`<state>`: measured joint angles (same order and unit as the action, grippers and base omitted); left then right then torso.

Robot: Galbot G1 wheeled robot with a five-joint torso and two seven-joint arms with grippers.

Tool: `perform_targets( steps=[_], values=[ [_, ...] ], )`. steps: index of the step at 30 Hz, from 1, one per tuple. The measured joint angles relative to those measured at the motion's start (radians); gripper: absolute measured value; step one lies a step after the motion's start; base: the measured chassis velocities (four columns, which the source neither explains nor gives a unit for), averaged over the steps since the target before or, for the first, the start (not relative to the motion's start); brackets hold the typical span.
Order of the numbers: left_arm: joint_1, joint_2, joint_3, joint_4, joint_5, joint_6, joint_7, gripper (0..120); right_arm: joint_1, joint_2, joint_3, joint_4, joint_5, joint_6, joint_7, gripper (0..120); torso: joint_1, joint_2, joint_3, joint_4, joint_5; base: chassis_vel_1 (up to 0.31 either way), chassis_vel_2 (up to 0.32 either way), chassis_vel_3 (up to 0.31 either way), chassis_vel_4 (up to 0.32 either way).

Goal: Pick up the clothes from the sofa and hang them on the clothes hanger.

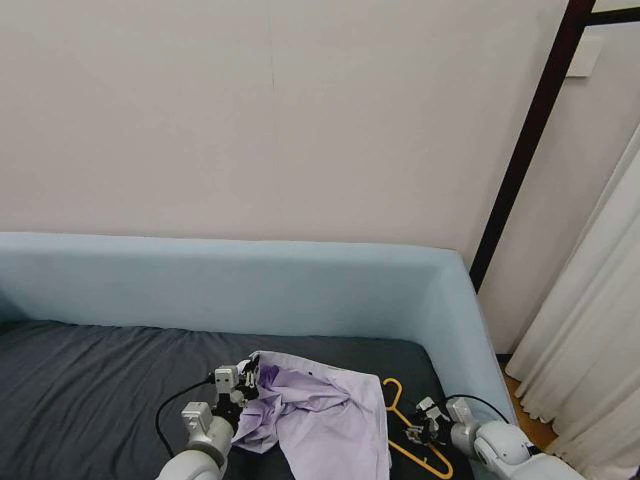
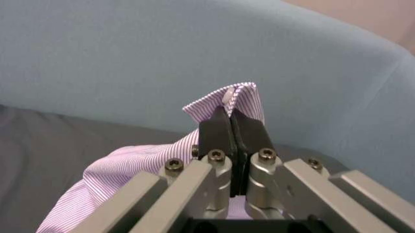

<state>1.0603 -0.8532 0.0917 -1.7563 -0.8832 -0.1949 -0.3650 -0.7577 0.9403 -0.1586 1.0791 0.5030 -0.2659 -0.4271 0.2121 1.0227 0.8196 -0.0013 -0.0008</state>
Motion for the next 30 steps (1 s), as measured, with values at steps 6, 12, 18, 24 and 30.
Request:
perform_targets(
  steps=[6, 12, 18, 24, 30],
  values=[
    [0.009, 0.000, -0.004, -0.008, 0.000, 0.000, 0.000, 0, 0.002, 0.002, -0.005, -0.021, -0.011, 0.014, -0.008, 14, 0.000, 0.000, 0.000, 0.0000, -0.0001, 0.000, 0.000, 0.000, 0.000],
    [0.019, -0.001, -0.007, -0.011, 0.000, 0.001, -0.001, 0, 0.006, 0.003, -0.004, -0.031, -0.010, 0.029, -0.012, 4, 0.000, 0.000, 0.000, 0.0001, 0.0000, 0.000, 0.000, 0.000, 0.000],
    [0.020, -0.004, -0.008, -0.011, 0.001, 0.001, -0.002, 0, -0.005, 0.010, 0.012, -0.037, 0.005, 0.061, 0.004, 4, 0.000, 0.000, 0.000, 0.0000, 0.0003, 0.000, 0.000, 0.000, 0.000],
    [0.022, -0.008, -0.008, -0.010, 0.003, 0.002, -0.001, 0, 0.013, 0.030, 0.044, -0.081, 0.068, 0.145, 0.049, 4, 0.000, 0.000, 0.000, 0.0000, 0.0001, 0.000, 0.000, 0.000, 0.000],
    [0.022, -0.008, -0.008, -0.015, 0.004, 0.004, -0.002, 0, 0.044, 0.048, 0.072, -0.097, 0.198, 0.259, 0.144, 4, 0.000, 0.000, 0.000, 0.0001, -0.0001, 0.000, 0.000, 0.000, 0.000]
  ],
)
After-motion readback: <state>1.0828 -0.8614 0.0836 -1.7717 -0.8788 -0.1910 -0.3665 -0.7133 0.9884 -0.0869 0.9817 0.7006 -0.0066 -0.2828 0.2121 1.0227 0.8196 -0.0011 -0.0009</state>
